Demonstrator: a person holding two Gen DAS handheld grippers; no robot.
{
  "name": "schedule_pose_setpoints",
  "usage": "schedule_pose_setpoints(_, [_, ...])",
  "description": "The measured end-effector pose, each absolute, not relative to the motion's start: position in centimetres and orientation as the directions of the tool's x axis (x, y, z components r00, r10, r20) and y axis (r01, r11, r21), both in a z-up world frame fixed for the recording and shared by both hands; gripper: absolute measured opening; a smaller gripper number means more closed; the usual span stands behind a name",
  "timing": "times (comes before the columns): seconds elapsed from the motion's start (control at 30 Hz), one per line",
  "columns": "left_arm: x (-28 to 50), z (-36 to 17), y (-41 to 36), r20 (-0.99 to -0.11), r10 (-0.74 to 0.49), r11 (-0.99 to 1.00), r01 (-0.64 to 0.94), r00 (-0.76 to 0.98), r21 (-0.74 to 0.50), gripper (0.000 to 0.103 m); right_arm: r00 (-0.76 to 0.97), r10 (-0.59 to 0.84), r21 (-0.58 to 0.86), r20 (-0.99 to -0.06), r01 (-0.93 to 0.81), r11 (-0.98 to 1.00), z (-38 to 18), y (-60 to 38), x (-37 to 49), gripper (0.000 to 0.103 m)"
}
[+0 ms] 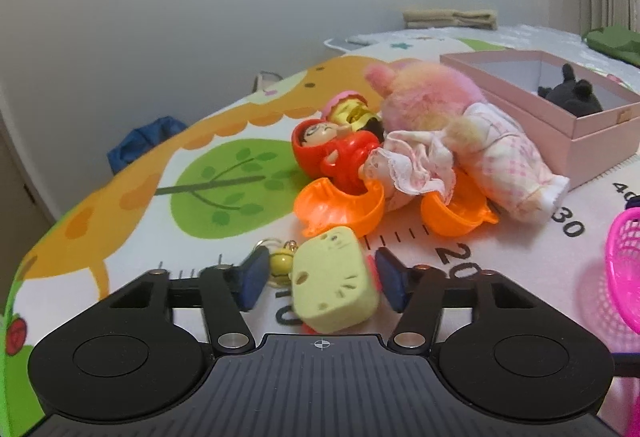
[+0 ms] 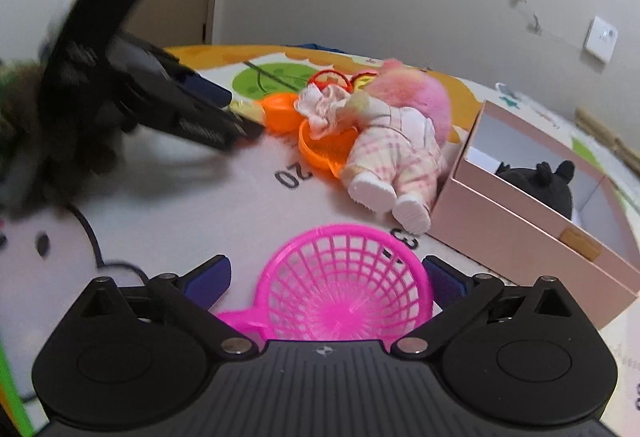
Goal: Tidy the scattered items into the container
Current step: 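Grasp the pale yellow bell toy with the left gripper while the right gripper holds the net, then lift the yellow toy with the left gripper while the right gripper carries the net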
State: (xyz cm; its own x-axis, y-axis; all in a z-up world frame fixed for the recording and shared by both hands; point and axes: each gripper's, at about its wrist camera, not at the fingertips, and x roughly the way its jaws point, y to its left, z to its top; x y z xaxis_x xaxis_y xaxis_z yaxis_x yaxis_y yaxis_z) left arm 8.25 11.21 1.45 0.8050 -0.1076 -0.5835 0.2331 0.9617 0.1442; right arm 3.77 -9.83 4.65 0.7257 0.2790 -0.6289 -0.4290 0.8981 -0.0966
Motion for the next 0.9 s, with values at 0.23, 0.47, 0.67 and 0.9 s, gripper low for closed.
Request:
schedule_pose_setpoints(0.23, [5.8, 1.9, 10.6, -0.59, -0.167, 0.955, 0.279, 0.79, 0.104, 0.048, 0.733, 0.239, -0.147, -0.637, -0.419, 0.896, 4.2, -9.9, 2.5, 0.083])
schedule_pose_setpoints(0.47, [0.5, 2.2, 8.6, -0.594, -0.362, 0.869, 0.491, 0.718, 0.064, 0.049, 0.761, 0.194, -0.189, -0.619, -0.384, 0.904, 4.9, -11.3, -0.3, 0.083])
schedule_pose_setpoints(0.67, [-2.4, 1.6, 8.1, -0.602, -0.243, 0.853, 0.463, 0.76, 0.241, 0.06, 0.78, 0.181, -0.179, -0.599, -0.351, 0.919, 5.3, -12.7, -2.5, 0.083])
schedule_pose_setpoints(0.9, [-1.8, 2.3, 10.1, -0.617, -0.079, 0.927, 0.285, 0.783, 0.243, 0.088, 0.798, 0.181, -0.142, -0.576, -0.315, 0.938, 4.7, -13.8, -3.2, 0.083])
